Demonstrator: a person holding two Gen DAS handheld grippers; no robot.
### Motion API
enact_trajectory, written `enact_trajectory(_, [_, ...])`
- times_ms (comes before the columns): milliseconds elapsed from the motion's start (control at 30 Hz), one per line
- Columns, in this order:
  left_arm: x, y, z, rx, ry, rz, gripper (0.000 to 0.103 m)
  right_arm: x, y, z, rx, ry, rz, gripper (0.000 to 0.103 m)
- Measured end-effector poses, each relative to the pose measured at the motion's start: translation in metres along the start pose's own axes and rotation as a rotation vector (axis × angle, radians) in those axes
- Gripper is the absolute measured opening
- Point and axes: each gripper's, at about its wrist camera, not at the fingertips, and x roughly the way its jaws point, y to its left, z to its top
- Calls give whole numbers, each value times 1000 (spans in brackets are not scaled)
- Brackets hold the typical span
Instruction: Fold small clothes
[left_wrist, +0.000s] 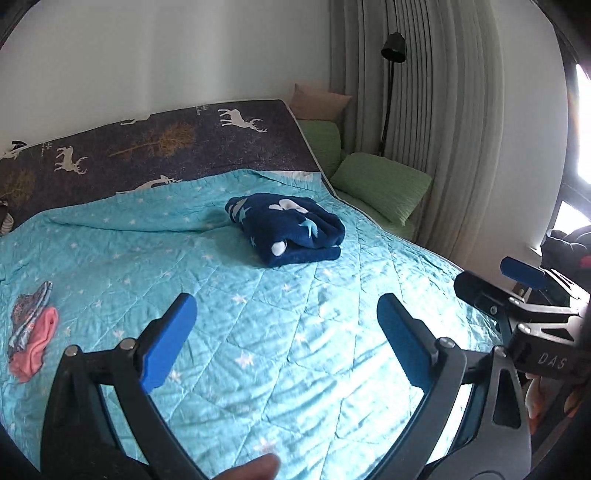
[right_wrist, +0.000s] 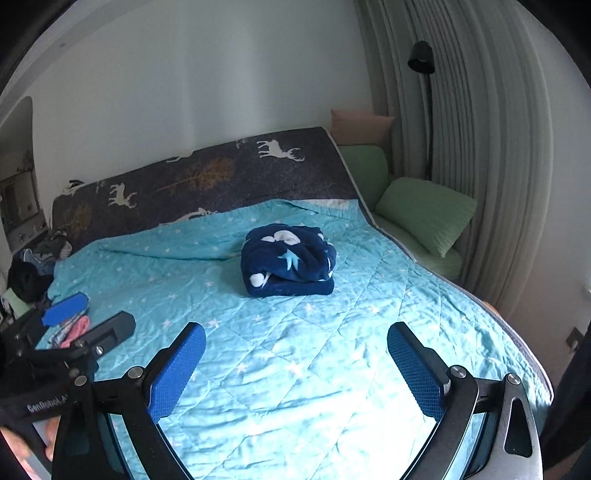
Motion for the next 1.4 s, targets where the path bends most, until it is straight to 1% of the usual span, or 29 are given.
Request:
enact_trajectory(67, [-3,-3,-6,7,10,5,98,-6,3,-4,-7,1,-8,101])
enact_trajectory(133, [-6,-5,-11,13,18,22,98,-11,6,-9,-23,-5,-34,101])
enact_trajectory(267, [-10,-2,-21,-3,42,7,98,-16,8,-19,-32,-1,-37,101])
enact_trajectory(467, [-13,-1,-28,-7,45,55,98,-16,6,-26,-31,21,-41,101])
enact_trajectory(633, [-15,-3,-28,-14,43,67,98,-21,3,-26,-32,9,-59,101])
enact_trajectory(900, [-19,-9,-26,9,30,84,98,-23,-1,-26,-30,0,-64,101])
enact_trajectory(1033, [-19,-10,-25,13,29,72,98,-23,-1,-26,-29,0,-61,101])
enact_trajectory(1400, [-18,-12,-26,20,27,77,98,-20,3,-24,-41,0,-53,101])
